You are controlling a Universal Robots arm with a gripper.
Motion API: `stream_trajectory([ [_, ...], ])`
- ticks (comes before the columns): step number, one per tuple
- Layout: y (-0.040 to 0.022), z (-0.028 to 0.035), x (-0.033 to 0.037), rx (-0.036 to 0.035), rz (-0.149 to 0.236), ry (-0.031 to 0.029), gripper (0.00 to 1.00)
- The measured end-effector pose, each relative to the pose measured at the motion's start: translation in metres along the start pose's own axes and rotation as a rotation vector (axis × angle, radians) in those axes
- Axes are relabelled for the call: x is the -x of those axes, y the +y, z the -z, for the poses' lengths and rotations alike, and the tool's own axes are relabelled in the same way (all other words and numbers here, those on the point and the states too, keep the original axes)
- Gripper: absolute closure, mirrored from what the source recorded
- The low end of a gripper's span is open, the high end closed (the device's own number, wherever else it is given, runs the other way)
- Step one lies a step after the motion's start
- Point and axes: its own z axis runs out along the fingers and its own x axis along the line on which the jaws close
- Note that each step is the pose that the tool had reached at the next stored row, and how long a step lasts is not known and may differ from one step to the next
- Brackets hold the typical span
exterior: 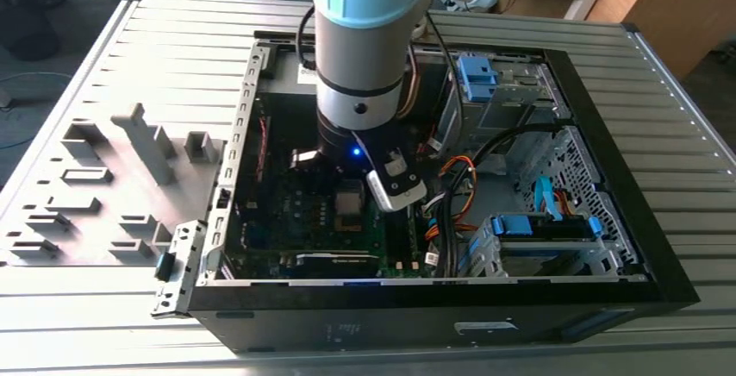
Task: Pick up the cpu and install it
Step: 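Pick up the cpu and move it towards the insertion slot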
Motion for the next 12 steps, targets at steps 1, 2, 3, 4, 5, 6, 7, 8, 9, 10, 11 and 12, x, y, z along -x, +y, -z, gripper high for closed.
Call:
stream_trajectory([
  [1,-0.0006,-0.0007,-0.0001,0.0001,0.0,-0.0004,0.53],
  [2,-0.0014,-0.0014,-0.0003,0.0001,0.0,-0.0007,0.53],
  [3,-0.002,-0.0022,-0.0004,0.0001,0.0,-0.001,0.53],
  [4,-0.0022,-0.0033,-0.0005,0.0002,0.0,-0.0013,0.53],
  [5,-0.0023,-0.0045,-0.0005,0.0003,0.0,-0.0013,0.53],
  [6,-0.0025,-0.0056,-0.0005,0.0002,0.0,-0.0013,0.53],
  [7,-0.0025,-0.0066,-0.0005,0.0001,0.0,-0.0013,0.53],
  [8,-0.0025,-0.0077,-0.0005,0.0002,0.0,-0.0013,0.53],
  [9,-0.0026,-0.0086,-0.0005,0.0001,0.0,-0.0013,0.53],
  [10,-0.0027,-0.0093,-0.0005,0.0001,0.0,-0.0013,0.53],
  [11,-0.0027,-0.0097,-0.0005,0.0,0.0,-0.0012,0.53],
  [12,-0.0027,-0.0097,-0.0005,-0.0001,0.0,-0.0012,0.53],
])
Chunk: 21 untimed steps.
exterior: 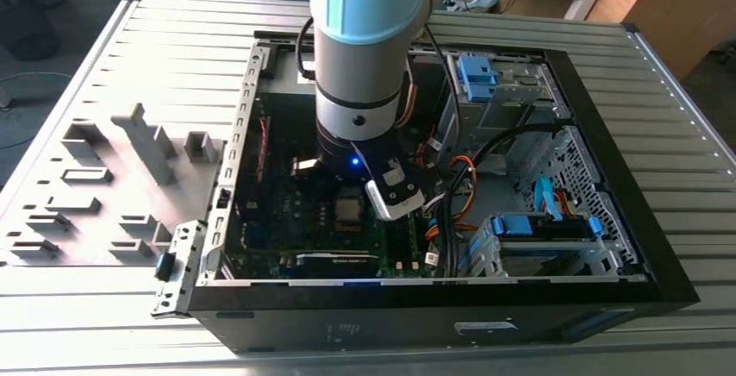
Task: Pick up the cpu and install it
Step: 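Pick up the cpu and move it towards the insertion slot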
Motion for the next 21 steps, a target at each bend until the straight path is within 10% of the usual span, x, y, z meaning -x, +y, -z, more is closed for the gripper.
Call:
stream_trajectory([
  [21,-0.0009,-0.0099,-0.0003,-0.0005,0.0,-0.0002,0.53],
])
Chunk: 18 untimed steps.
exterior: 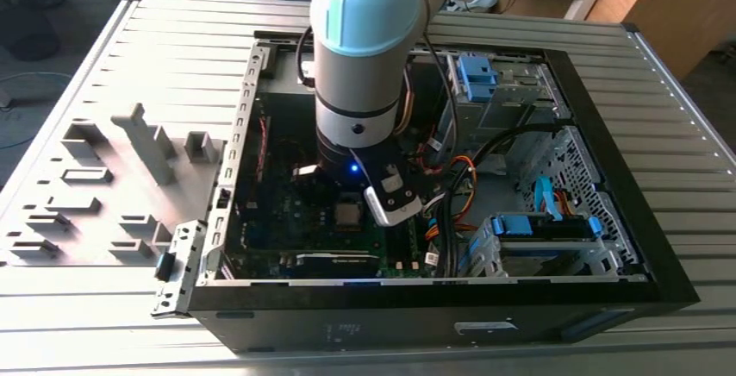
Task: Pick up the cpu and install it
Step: 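Pick up the cpu and move it towards the insertion slot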
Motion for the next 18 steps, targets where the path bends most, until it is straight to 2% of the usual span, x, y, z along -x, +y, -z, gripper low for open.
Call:
stream_trajectory([
  [18,-0.0014,-0.0048,-0.0001,0.0,0.0,0.0001,0.53],
])
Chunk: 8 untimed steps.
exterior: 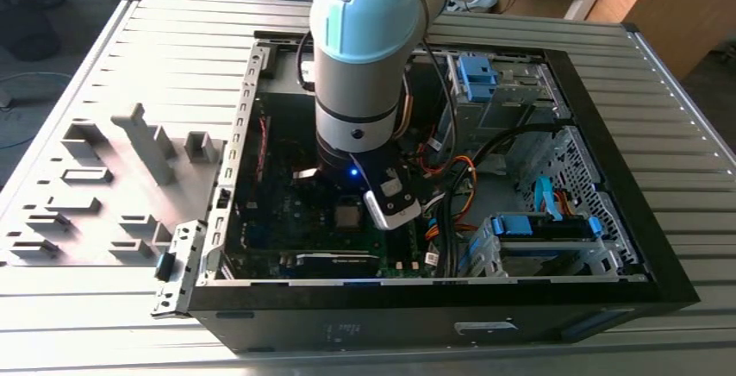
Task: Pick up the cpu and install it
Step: 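Pick up the cpu and move it towards the insertion slot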
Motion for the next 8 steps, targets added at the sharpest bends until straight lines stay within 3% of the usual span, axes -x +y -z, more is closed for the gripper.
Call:
stream_trajectory([
  [8,-0.0009,-0.0007,-0.0001,-0.0004,0.0,0.0001,0.53],
])
